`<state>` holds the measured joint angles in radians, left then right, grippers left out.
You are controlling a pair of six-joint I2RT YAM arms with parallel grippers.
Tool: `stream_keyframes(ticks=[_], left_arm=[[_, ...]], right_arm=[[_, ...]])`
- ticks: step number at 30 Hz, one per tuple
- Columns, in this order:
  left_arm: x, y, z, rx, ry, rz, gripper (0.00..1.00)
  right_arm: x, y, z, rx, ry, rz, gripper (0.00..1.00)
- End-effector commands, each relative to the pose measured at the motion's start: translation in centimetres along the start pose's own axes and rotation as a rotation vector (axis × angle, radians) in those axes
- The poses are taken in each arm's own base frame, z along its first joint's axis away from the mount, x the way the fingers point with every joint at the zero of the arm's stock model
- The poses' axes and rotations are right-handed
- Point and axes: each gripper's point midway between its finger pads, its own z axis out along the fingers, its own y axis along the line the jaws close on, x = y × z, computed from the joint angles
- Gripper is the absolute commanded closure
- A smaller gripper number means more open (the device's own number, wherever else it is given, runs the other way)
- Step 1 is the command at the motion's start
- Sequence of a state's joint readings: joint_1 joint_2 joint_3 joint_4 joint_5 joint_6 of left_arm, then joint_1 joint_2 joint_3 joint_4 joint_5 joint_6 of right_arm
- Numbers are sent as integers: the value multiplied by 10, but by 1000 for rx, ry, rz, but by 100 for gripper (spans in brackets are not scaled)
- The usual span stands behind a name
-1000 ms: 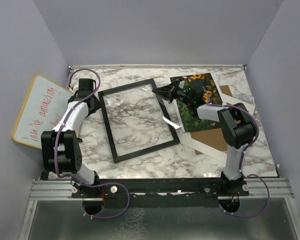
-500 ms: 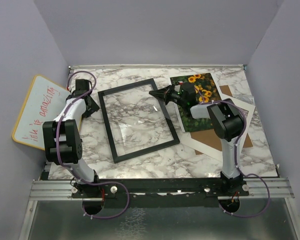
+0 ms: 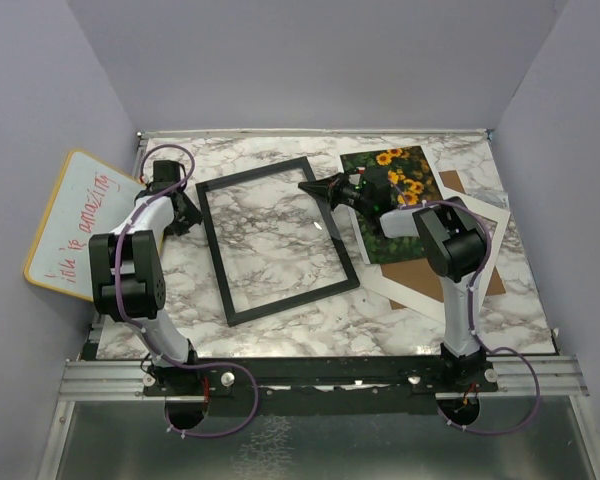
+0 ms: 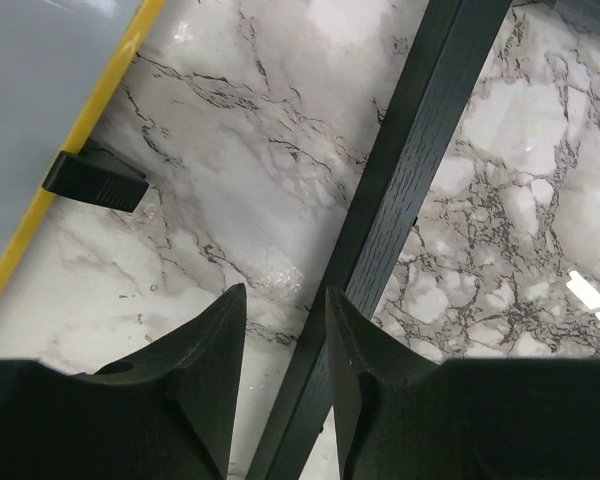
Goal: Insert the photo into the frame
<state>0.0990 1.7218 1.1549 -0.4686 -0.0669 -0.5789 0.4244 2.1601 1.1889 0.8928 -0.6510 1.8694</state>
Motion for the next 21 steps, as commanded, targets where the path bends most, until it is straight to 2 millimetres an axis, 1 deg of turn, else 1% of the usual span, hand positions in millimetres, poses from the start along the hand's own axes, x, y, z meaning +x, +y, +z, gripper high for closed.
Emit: stream_keyframes(ticks=[1, 7, 11, 16, 21], left_arm=[[5, -3, 9, 35, 29, 4, 62], [6, -3, 13, 31, 33, 6, 64], [6, 0, 13, 18, 29, 7, 65], [2, 5, 12, -4, 9, 1, 70], [-1, 11, 10, -21, -7, -9, 71]], right_arm=[[7, 17, 1, -18, 2, 45, 99], [16, 36, 1, -17, 19, 67, 99], [18, 35, 1, -6, 18, 86, 99], [27, 33, 6, -9, 39, 122, 99], [37, 41, 11, -28, 59, 126, 99]])
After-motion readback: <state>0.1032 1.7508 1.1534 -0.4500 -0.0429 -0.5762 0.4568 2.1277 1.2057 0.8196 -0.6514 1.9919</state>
